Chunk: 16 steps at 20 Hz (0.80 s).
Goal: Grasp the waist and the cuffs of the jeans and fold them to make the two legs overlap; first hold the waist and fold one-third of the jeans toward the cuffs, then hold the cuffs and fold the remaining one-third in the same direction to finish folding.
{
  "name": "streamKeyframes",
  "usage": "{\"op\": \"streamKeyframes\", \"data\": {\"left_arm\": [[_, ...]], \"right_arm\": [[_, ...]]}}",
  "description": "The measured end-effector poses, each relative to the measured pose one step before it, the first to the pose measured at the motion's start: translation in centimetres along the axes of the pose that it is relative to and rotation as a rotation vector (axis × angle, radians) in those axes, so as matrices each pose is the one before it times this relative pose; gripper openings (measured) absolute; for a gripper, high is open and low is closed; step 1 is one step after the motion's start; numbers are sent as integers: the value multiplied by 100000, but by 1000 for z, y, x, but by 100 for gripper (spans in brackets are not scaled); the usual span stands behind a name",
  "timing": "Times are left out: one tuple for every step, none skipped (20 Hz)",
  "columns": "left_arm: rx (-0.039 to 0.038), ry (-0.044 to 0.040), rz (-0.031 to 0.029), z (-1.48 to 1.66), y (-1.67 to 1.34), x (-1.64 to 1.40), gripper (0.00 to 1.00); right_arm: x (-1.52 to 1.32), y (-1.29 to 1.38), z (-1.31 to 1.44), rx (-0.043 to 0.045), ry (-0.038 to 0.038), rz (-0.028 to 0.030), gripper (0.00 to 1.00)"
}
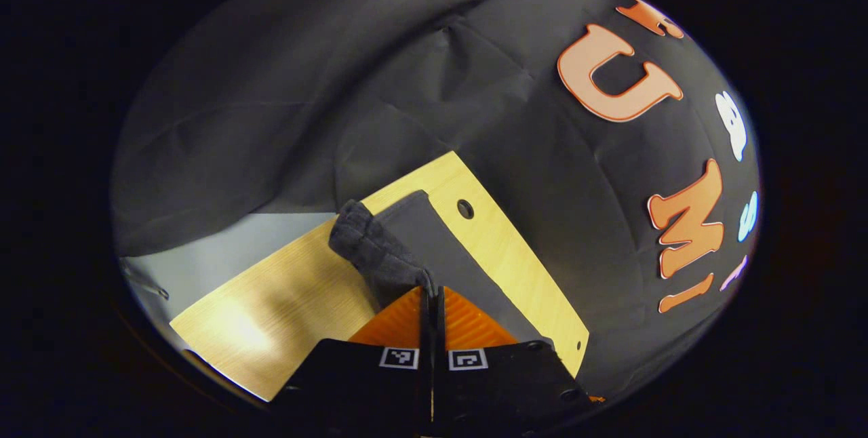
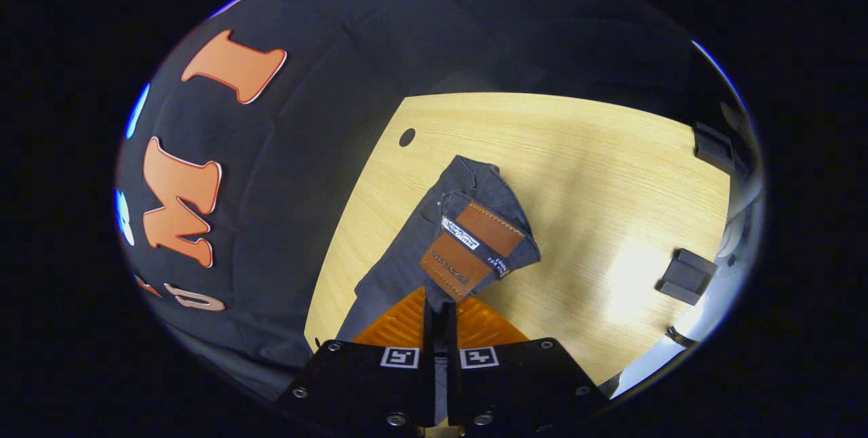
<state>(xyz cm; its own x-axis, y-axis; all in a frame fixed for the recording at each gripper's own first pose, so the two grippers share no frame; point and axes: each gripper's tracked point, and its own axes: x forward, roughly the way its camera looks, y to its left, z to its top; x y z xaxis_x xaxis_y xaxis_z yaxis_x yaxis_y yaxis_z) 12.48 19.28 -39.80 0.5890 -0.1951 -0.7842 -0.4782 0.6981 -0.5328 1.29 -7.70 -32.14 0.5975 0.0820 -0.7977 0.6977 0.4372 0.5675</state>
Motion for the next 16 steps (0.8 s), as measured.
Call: {"op": "streamKeyframes", "data": {"left_arm": [[953, 943, -905, 252, -269, 585, 1], [618, 82, 66, 709, -241, 727, 2], [421, 1313, 82, 271, -494, 588, 2], [626, -40, -587, 595, -722, 626, 2], [920, -605, 213, 417, -371, 552, 2], [1370, -497, 2, 470, -574, 853, 2], [406, -476, 490, 396, -735, 846, 2], [386, -148, 719, 369, -566, 948, 2], [-161, 154, 620, 202, -265, 654, 2], [262, -237, 425, 215, -532, 681, 2], [1258, -173, 1299, 414, -224, 909, 2], [784, -429, 2158, 238, 81, 963, 2], [383, 659, 1641, 359, -73, 883, 2], [-103, 163, 1894, 96, 56, 852, 2], [155, 1143, 2063, 8, 38, 1030, 2], [47, 778, 2938, 86, 499, 1106, 2]], "right_arm": [[-58, 695, 696, -182, -1904, -706, 8], [-58, 721, 366, 9, -285, -380, 7], [92, 581, 282, 418, -508, -298, 7], [176, 531, 236, -74, 368, -203, 7], [249, 576, 350, -826, -91, 353, 8], [342, 537, 313, -1424, 417, 391, 8], [817, 830, 605, -346, 383, 1115, 7], [635, 626, 305, 417, 1130, 826, 7], [758, 634, 440, -35, 1126, 788, 8], [618, 141, 398, -845, 811, 13, 7], [799, 206, 564, -465, 319, -273, 8], [731, 287, 252, -20, 1404, 162, 7], [830, 293, 539, 463, 373, 181, 7], [805, 151, 220, -292, 1634, -108, 7], [1236, 86, 557, -522, 1037, -462, 7], [812, -16, 218, 401, 768, -750, 7]]}}
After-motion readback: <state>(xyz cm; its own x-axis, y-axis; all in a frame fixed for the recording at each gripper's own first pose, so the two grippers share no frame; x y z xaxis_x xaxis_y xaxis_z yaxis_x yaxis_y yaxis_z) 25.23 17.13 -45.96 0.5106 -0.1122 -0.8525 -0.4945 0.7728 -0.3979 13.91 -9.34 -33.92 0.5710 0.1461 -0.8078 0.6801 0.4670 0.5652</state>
